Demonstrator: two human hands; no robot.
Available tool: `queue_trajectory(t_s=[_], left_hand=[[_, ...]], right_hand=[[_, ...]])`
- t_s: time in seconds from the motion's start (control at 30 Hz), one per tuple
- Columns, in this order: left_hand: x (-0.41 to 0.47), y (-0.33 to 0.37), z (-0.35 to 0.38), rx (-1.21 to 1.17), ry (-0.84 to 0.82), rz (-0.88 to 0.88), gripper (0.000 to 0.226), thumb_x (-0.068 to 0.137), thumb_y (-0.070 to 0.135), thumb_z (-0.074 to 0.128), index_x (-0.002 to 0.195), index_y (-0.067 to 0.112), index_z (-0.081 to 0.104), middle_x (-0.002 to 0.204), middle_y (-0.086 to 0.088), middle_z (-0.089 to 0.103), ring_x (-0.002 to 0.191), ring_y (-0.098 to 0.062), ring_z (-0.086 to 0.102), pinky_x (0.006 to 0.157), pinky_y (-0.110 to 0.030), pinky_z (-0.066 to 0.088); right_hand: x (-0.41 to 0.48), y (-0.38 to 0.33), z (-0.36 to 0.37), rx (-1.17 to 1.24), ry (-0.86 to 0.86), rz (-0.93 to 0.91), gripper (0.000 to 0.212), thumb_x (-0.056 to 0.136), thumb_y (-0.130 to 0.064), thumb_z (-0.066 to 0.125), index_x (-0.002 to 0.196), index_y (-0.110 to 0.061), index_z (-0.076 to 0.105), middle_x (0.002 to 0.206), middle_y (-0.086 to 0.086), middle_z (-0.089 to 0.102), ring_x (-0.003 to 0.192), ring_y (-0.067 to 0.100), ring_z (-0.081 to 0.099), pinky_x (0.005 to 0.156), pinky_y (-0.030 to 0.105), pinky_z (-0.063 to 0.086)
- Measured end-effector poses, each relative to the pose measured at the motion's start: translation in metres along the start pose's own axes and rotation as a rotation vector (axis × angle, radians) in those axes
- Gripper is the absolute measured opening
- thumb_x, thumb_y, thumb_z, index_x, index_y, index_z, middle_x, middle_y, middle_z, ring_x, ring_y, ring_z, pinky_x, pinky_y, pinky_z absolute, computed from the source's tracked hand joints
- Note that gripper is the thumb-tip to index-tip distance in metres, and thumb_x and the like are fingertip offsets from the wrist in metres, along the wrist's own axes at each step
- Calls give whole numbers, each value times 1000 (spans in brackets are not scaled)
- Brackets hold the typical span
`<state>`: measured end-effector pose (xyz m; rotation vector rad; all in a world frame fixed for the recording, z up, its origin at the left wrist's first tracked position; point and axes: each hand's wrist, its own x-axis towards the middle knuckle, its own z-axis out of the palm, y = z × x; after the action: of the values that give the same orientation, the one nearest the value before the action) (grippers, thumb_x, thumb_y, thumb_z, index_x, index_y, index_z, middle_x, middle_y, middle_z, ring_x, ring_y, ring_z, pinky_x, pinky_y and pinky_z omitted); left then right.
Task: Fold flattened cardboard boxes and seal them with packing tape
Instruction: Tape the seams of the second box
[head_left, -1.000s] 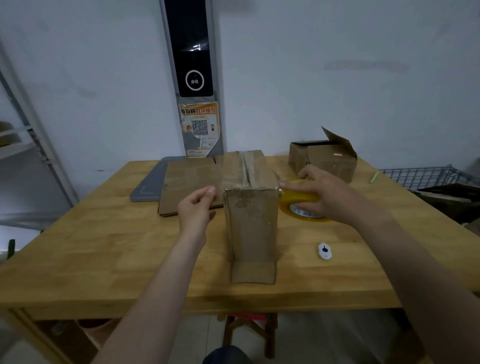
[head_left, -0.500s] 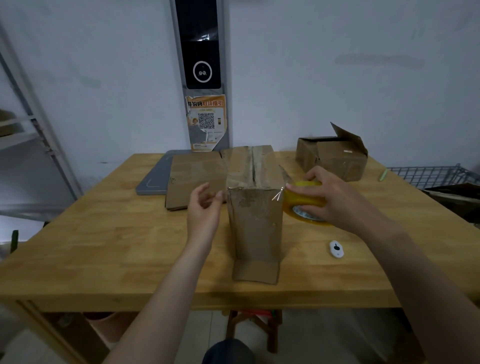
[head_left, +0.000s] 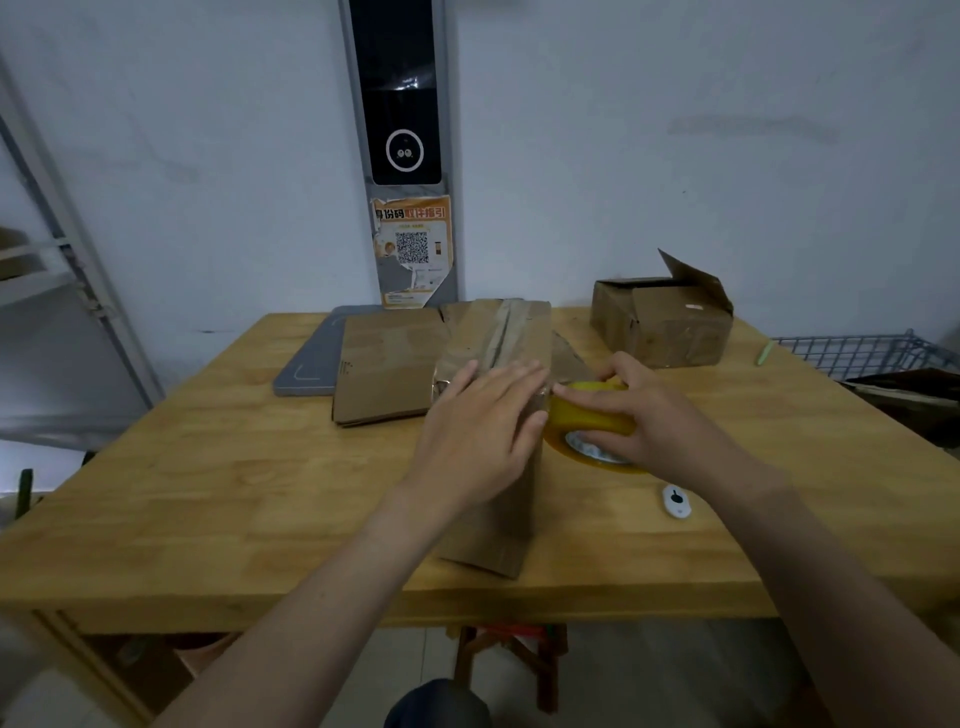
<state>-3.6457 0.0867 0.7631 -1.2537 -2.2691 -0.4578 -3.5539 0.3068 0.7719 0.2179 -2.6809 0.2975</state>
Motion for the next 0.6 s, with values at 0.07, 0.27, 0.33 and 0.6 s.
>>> queue_trajectory(t_s=[0.07, 0.27, 0.33, 0.6], left_hand=[[-2, -12, -2, 44, -11, -23, 58, 106, 55, 26, 155, 27, 41, 159, 10, 43, 148, -5, 32, 126, -37, 13], [-20, -42, -13, -69, -21, -203, 62, 104, 54, 25, 157, 24, 38, 162, 9, 36, 152, -5, 23, 126, -35, 15], [-21, -41, -16, -122, -24, -238, 62, 105, 51, 28, 157, 21, 38, 163, 7, 36, 152, -6, 23, 125, -31, 14], [-8, -25, -18, -263, 7, -398, 50, 107, 30, 47, 155, 13, 40, 165, 0, 31, 154, -11, 18, 123, -32, 18]], right_hand=[[-1, 1, 1, 6, 4, 6, 66, 91, -38, 71, 138, -67, 35, 119, -18, 30, 106, 1, 36, 81, 15, 36], [0, -3, 1, 17, -5, 3, 66, 92, -37, 70, 141, -65, 35, 121, -17, 30, 105, 1, 34, 79, 12, 35], [0, -4, 1, 17, -4, 10, 66, 92, -37, 70, 141, -64, 35, 123, -16, 31, 107, 1, 34, 80, 15, 37], [-2, -10, 3, -19, -2, 76, 69, 93, -34, 71, 150, -50, 37, 130, -9, 39, 113, 7, 40, 79, 15, 35]])
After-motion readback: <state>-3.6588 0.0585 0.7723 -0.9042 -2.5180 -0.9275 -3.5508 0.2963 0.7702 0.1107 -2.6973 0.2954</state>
